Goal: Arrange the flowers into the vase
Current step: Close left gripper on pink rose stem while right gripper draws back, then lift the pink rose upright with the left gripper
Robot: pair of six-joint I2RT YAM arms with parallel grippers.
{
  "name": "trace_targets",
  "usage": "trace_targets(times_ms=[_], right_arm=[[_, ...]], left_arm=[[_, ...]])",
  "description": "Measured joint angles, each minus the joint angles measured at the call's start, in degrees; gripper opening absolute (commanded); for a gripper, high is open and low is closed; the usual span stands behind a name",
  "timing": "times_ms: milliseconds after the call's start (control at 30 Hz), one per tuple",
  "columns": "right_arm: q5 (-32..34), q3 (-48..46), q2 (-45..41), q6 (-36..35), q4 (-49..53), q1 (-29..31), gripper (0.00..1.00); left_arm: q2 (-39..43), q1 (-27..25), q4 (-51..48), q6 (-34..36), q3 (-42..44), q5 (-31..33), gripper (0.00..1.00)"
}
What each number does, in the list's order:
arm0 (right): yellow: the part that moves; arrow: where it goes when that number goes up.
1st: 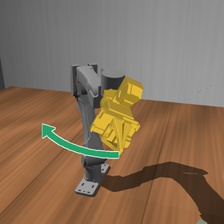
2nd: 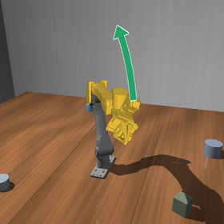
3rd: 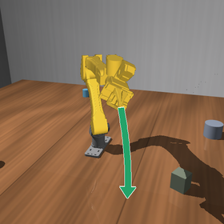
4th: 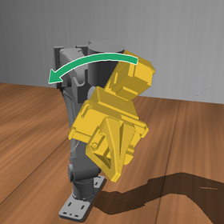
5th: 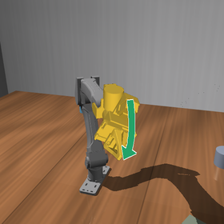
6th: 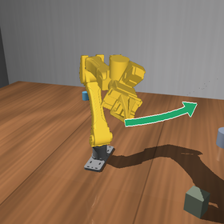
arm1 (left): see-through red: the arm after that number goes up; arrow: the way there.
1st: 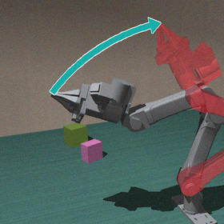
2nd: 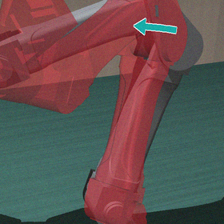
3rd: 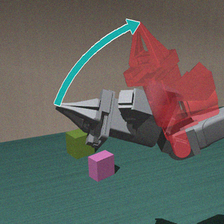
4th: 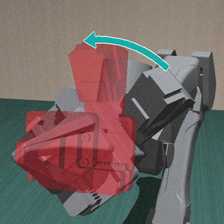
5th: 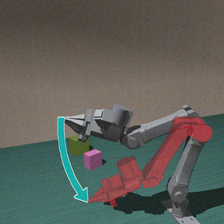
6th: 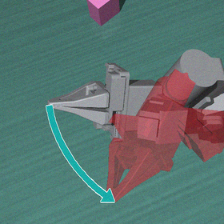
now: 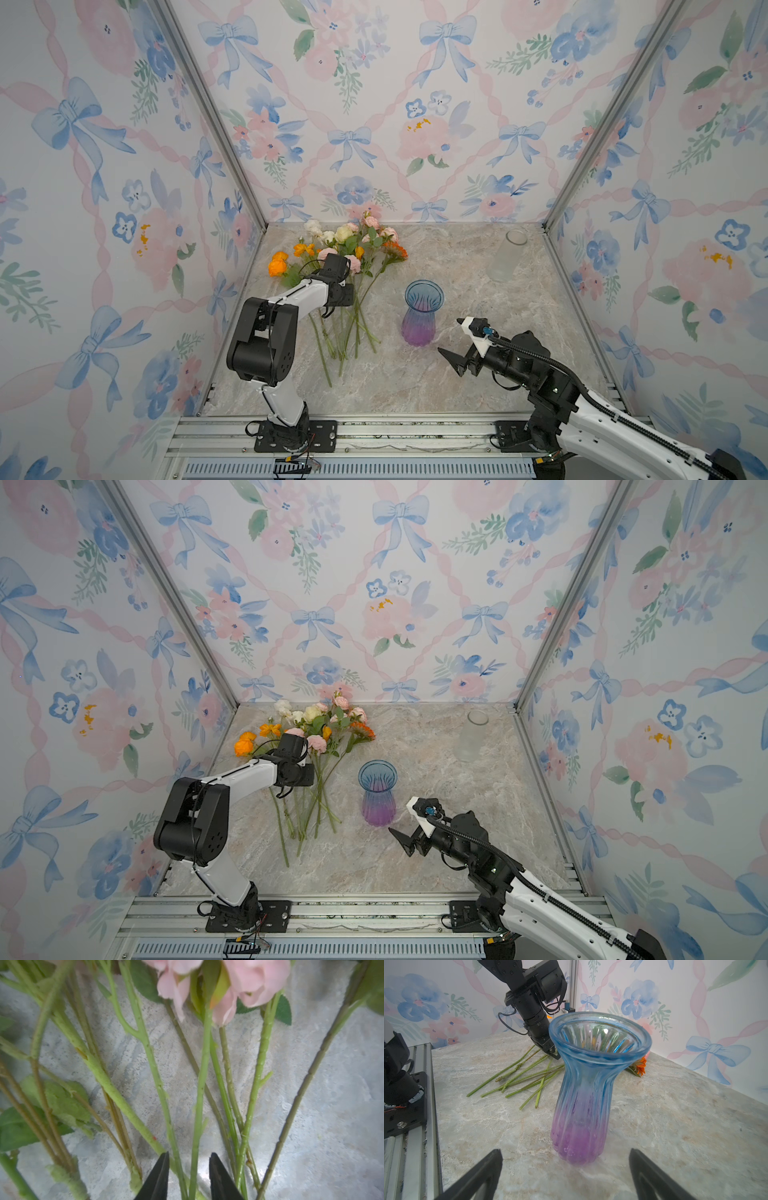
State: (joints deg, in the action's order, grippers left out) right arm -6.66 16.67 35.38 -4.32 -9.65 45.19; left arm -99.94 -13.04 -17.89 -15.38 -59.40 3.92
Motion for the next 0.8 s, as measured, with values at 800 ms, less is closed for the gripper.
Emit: trace_targets(times_ms=[800], right_arm=[[-0.2,-0.6,-2.1,0.0,-0.5,-0.7,0.97]], left_arm=[[19.0,-1.3,-0.6,1.1,2.2,0.6,0.00]])
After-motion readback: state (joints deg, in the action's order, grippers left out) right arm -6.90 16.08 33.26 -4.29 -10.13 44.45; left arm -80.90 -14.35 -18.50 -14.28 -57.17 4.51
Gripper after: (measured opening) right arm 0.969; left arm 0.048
